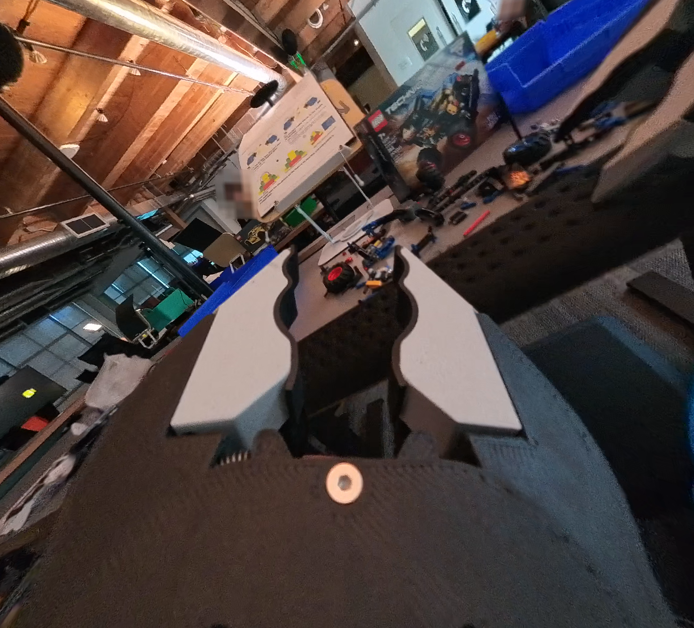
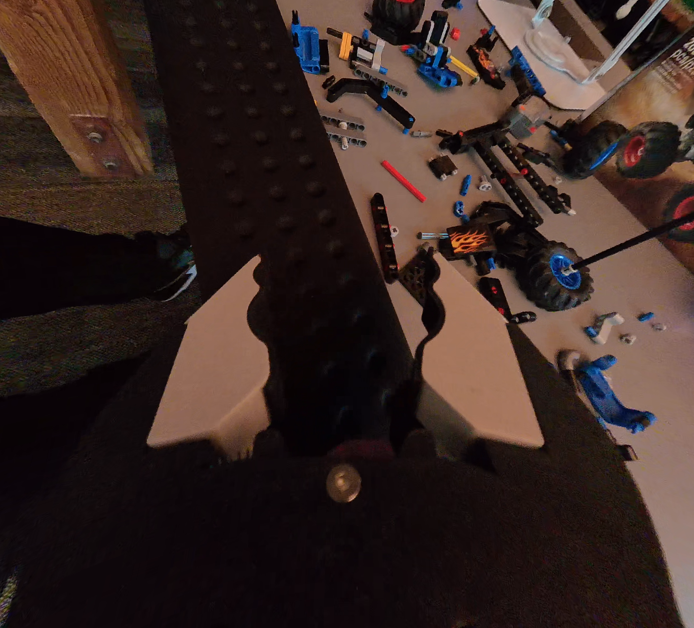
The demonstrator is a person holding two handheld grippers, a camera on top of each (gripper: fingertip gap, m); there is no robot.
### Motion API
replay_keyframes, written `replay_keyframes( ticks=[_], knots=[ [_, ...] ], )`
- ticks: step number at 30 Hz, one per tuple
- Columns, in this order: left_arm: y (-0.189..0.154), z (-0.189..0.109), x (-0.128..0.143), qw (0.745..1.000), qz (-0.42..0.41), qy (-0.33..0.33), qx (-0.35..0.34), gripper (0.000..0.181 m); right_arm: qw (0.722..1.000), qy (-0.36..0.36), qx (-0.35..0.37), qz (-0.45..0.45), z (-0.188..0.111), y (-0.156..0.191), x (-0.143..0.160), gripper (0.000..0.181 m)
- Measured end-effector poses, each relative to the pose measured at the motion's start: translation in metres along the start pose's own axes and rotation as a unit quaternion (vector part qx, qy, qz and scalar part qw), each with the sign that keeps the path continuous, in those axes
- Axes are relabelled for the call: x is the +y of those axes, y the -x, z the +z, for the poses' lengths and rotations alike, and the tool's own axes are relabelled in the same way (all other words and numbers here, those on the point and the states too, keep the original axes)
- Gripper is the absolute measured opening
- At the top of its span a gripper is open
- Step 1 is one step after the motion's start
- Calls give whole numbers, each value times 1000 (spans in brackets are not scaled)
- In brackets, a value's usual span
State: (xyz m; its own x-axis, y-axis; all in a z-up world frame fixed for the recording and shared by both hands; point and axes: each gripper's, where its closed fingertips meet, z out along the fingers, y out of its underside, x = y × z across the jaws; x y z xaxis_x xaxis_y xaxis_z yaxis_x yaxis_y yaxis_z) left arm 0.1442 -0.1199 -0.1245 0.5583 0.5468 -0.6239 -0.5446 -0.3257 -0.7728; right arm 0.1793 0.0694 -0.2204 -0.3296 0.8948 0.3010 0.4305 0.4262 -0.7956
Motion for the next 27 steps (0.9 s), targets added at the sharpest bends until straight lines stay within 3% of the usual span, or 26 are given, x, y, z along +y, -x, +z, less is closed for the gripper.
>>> replay_keyframes(
  ticks=[5,9,12,17,20,24,27],
  knots=[
    [-54,-72,-16,999,-12,32,31,52,997,-79,-1,-10,-75,53,4,76],
    [-71,-110,-23,999,-13,41,32,58,996,-87,-20,-19,-148,118,43,72],
    [-73,-140,-30,999,-28,41,17,59,996,-76,-40,-13,-195,173,91,65],
    [-79,-208,-35,998,-16,66,15,58,996,-32,-81,1,-270,239,175,0],
    [-75,-246,-34,996,-36,79,-18,57,996,-19,-78,27,-322,251,214,0],
    [-87,-282,-52,993,-51,93,-56,57,997,-20,-49,56,-400,250,258,0],
    [-106,-288,-85,994,-6,99,-46,53,998,7,-13,60,-469,246,303,18]
  ],
)
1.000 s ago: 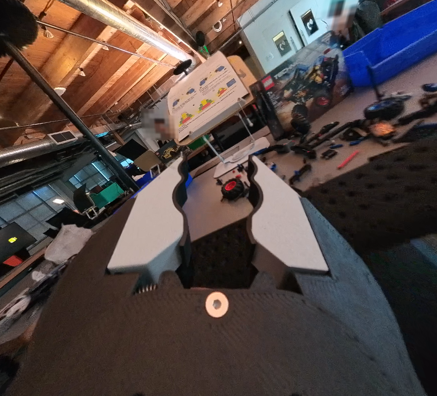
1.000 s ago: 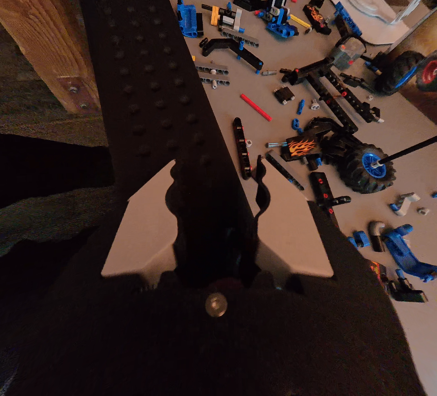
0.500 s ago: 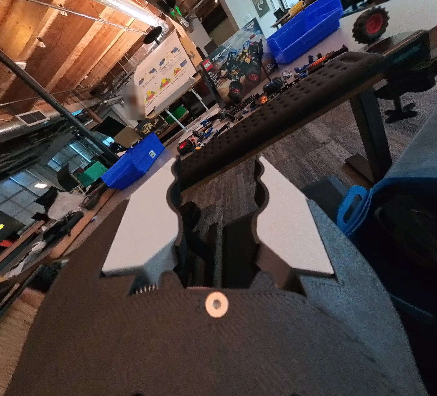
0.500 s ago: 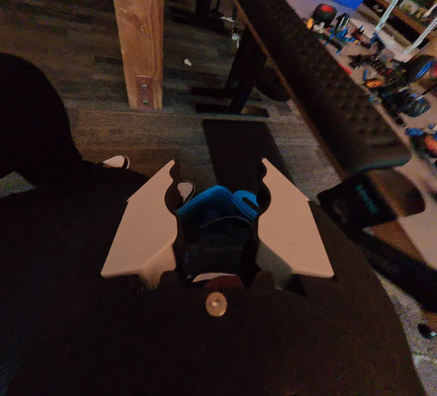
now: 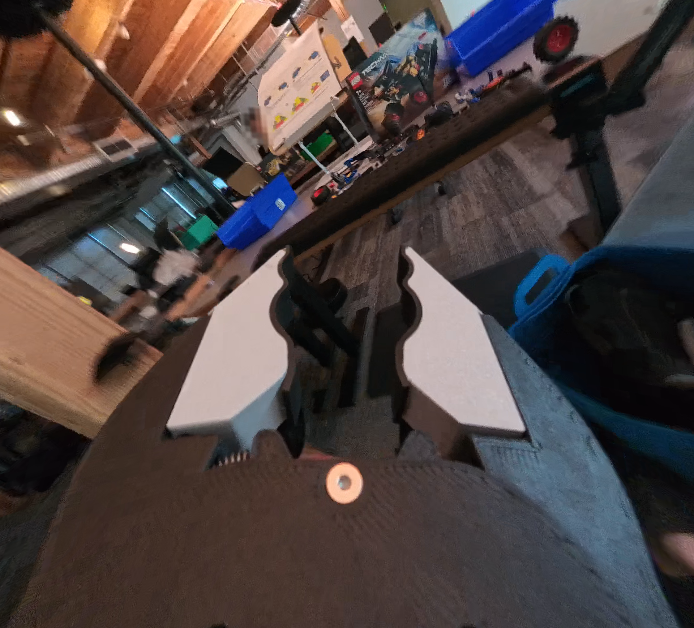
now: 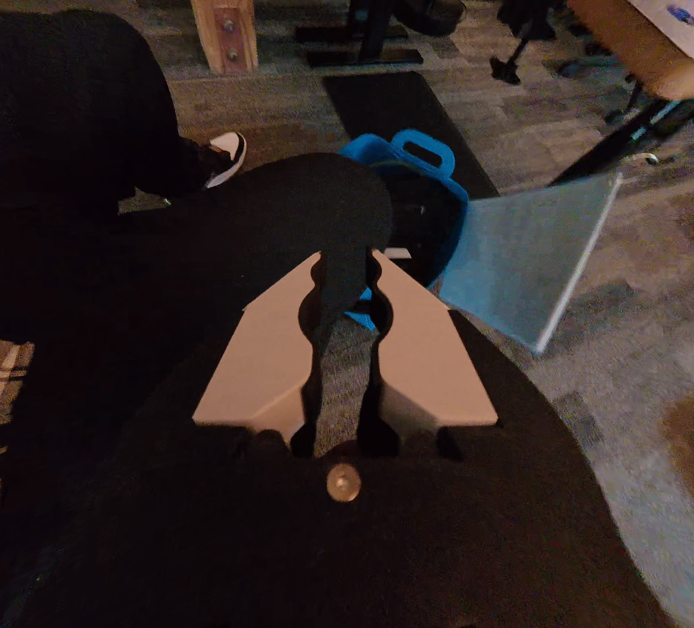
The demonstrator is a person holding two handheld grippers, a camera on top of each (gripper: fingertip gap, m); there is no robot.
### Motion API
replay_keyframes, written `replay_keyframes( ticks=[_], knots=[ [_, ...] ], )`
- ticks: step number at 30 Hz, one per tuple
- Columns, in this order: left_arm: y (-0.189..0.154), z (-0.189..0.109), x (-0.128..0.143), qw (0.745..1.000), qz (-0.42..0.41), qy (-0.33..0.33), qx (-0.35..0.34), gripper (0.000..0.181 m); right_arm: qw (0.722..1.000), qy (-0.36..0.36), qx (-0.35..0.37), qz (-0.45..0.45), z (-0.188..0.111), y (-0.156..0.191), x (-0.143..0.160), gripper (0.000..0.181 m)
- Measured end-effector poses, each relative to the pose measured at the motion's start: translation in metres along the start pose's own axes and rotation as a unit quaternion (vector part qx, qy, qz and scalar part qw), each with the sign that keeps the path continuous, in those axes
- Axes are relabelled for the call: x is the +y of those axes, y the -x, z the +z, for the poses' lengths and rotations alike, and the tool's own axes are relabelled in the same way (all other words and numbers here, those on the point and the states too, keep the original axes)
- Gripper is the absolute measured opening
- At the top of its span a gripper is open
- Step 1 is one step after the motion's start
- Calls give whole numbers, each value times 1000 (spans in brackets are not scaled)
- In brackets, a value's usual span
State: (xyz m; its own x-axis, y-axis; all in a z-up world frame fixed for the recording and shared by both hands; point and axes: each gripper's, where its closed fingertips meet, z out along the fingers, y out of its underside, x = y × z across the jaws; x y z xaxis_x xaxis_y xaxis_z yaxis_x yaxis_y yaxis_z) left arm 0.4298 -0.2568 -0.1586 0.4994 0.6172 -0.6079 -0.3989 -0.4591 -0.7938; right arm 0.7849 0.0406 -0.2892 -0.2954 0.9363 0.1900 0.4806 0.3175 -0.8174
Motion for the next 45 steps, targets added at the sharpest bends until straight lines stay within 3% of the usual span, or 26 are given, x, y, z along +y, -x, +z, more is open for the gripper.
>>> replay_keyframes(
  ticks=[3,6,8,11,14,16,19,21,23,27,30,32,35,39,42,45],
  knots=[
    [2,0,-52,993,118,9,2,52,998,23,54,15,-82,-13,63,24],
    [-1,-8,-132,996,85,-12,11,58,990,18,107,87,-167,-24,136,24],
    [-28,-10,-189,994,96,-47,21,56,978,20,142,151,-217,-32,189,28],
    [-100,4,-260,984,143,-92,58,51,954,29,190,230,-275,-45,265,32],
    [-194,30,-329,969,149,-144,133,50,924,37,253,284,-324,-60,326,36],
    [-274,53,-374,953,142,-179,201,51,899,36,293,323,-347,-73,372,35],
    [-418,93,-430,915,151,-220,303,52,854,55,337,393,-367,-95,465,34],
    [-520,115,-454,889,193,-239,340,56,816,57,364,445,-378,-115,527,35],
    [-618,120,-469,865,211,-258,374,54,779,60,388,489,-391,-133,588,35],
    [-782,85,-469,833,164,-234,473,54,728,73,430,529,-420,-166,701,37],
    [-874,49,-432,806,166,-181,538,57,706,100,446,542,-438,-193,788,41],
    [-911,30,-394,794,194,-138,559,57,689,113,445,561,-442,-206,846,43],
    [-928,24,-334,795,208,-46,568,57,659,117,445,595,-447,-227,927,43],
    [-911,52,-270,810,209,85,541,57,638,140,449,610,-451,-259,1015,43],
    [-898,76,-240,811,243,144,512,57,632,174,445,610,-448,-279,1072,41],
    [-898,91,-228,806,271,176,496,57,622,186,449,614,-449,-301,1121,42]
  ],
)
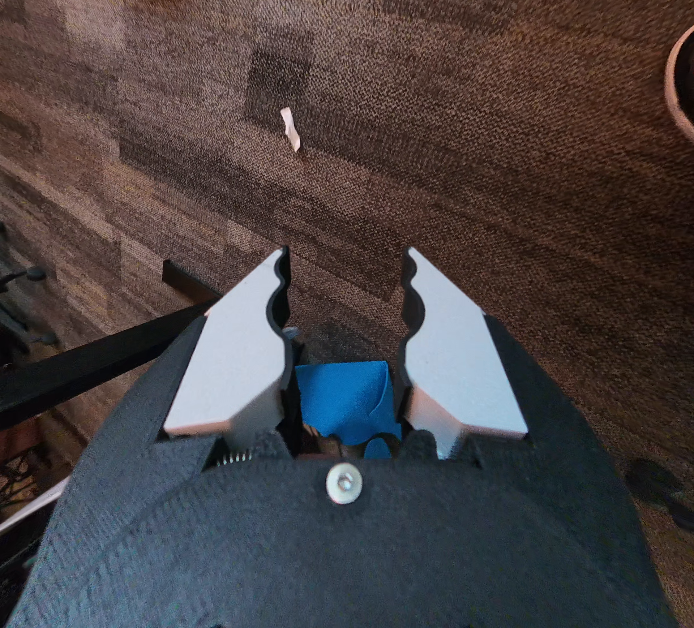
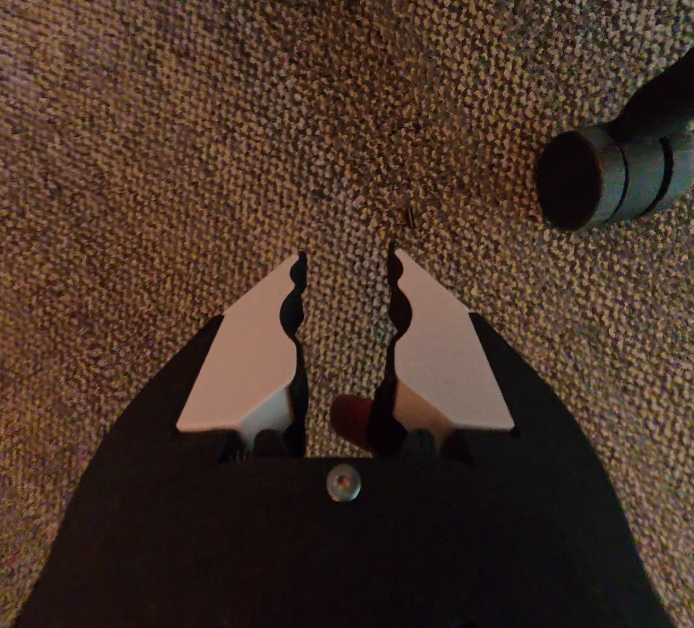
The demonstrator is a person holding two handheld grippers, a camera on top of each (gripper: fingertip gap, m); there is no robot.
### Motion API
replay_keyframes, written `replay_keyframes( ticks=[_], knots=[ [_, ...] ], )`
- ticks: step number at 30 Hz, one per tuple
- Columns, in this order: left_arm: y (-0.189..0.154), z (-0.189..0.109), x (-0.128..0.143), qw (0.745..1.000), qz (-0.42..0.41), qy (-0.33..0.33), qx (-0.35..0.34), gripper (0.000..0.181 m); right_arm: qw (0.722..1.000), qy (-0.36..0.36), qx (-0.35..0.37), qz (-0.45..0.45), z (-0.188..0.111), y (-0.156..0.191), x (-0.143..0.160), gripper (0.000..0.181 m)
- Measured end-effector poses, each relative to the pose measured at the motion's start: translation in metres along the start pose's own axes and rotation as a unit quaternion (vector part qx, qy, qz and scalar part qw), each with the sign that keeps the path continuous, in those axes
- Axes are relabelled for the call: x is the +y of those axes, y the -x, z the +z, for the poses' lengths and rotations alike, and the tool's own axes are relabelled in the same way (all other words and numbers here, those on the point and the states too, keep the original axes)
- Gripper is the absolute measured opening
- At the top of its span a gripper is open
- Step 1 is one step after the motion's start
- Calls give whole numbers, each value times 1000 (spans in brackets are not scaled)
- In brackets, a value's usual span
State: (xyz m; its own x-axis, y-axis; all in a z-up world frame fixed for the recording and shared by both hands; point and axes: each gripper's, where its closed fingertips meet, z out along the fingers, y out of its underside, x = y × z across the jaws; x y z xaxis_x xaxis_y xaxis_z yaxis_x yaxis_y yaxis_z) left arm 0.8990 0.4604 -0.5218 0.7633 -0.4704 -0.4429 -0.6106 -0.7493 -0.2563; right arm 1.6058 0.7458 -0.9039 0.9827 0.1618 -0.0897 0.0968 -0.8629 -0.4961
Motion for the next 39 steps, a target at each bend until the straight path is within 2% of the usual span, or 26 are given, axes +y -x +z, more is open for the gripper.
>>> replay_keyframes(
  ticks=[4,7,10,15,17,18,23,25,27,30,32,35,39],
  knots=[
    [3,15,-9,999,42,29,1,57,1000,14,9,0,42,-27,-2,42],
    [13,22,-24,998,56,33,-10,57,999,32,10,-18,59,-39,5,41],
    [18,25,-35,998,56,34,-19,57,999,40,16,-30,71,-51,5,37],
    [7,33,-35,996,70,51,-10,57,998,28,5,-57,83,-58,4,30],
    [-2,38,-35,996,75,56,-1,57,994,22,4,-107,83,-49,5,8],
    [-7,41,-36,995,81,57,2,57,992,18,10,-122,83,-45,5,3],
    [-19,41,-48,995,95,43,4,57,1000,11,-13,-15,76,-38,9,3],
    [-19,36,-48,996,86,37,2,57,997,-2,-67,41,66,-23,4,3],
    [-19,30,-42,996,77,34,-1,57,978,-58,-160,120,42,5,-21,3],
    [-19,16,-27,998,58,28,-9,57,913,-171,-328,173,-34,68,-81,3],
    [-17,2,-15,999,38,21,-19,57,854,-236,-429,177,-106,117,-123,3],
    [-14,-31,2,999,1,2,-42,57,778,-291,-543,126,-215,198,-165,3],
    [-1,-101,36,994,-46,-24,-95,57,663,-334,-666,74,-360,298,-204,1]
  ],
)
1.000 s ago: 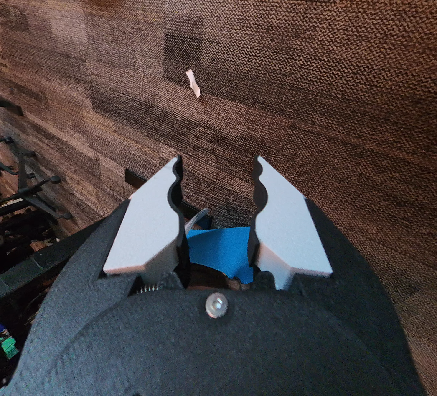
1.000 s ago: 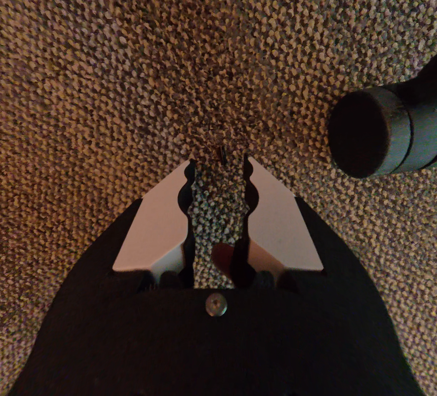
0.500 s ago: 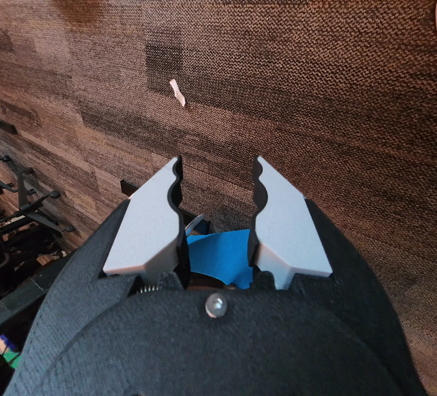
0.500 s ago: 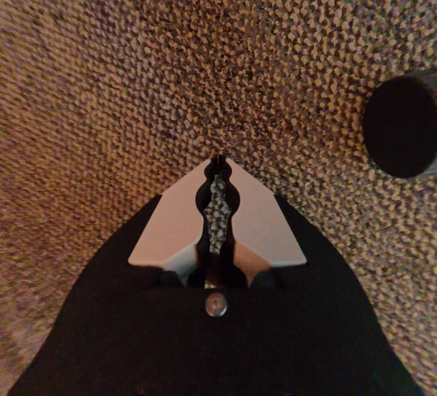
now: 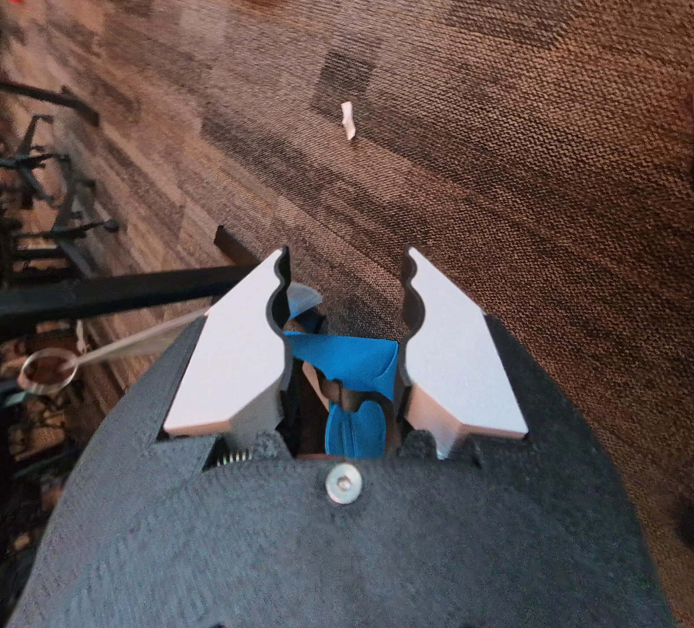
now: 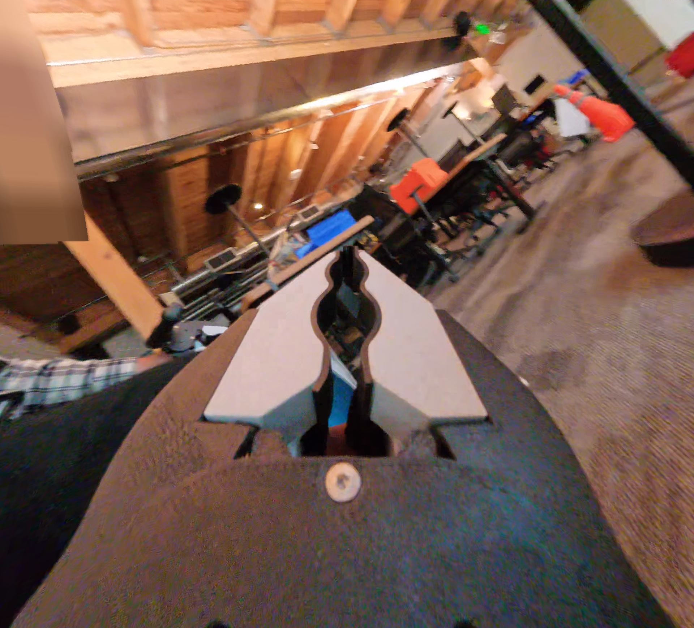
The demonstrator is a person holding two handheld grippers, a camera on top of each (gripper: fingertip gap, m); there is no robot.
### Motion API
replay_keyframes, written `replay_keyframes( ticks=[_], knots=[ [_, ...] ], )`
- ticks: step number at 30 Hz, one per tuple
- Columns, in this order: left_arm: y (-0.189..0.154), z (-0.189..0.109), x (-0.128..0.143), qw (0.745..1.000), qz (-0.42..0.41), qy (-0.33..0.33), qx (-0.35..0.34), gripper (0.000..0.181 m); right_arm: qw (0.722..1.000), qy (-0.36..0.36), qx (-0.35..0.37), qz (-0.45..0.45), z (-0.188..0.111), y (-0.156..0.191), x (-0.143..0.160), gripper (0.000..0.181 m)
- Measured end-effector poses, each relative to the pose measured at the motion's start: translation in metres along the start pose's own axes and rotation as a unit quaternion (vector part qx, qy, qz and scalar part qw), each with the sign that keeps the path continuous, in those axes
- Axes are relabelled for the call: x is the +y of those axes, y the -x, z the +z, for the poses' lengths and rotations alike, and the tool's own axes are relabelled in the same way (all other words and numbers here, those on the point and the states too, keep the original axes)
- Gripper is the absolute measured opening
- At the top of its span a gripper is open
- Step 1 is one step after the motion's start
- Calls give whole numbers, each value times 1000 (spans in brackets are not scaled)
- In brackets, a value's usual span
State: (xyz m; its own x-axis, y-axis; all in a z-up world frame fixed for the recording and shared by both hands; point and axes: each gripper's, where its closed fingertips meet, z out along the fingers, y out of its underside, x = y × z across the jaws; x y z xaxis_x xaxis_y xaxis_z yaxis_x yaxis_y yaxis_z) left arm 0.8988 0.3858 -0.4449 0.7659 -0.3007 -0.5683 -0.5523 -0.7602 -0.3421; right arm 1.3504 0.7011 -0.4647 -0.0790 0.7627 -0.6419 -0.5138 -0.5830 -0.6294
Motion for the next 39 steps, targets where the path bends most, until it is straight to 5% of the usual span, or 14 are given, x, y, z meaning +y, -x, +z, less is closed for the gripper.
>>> replay_keyframes(
  ticks=[7,14,20,24,28,34,39],
  knots=[
    [51,-161,130,985,-125,-1,-119,57,971,-21,-236,38,159,204,-5,3],
    [54,-344,289,942,-232,11,-243,58,916,80,-394,-11,280,411,74,3],
    [14,-465,389,905,-277,7,-323,57,853,138,-501,48,334,561,140,3],
    [-4,-505,410,887,-303,-37,-348,57,814,178,-551,-39,338,646,208,3],
    [-9,-515,393,880,-318,-104,-336,57,775,202,-567,-192,344,705,277,3],
    [11,-511,371,875,-322,-179,-313,57,706,198,-582,-352,369,756,372,3],
    [58,-506,382,835,-387,-281,-273,52,635,206,-586,-459,405,776,474,3]
  ],
)
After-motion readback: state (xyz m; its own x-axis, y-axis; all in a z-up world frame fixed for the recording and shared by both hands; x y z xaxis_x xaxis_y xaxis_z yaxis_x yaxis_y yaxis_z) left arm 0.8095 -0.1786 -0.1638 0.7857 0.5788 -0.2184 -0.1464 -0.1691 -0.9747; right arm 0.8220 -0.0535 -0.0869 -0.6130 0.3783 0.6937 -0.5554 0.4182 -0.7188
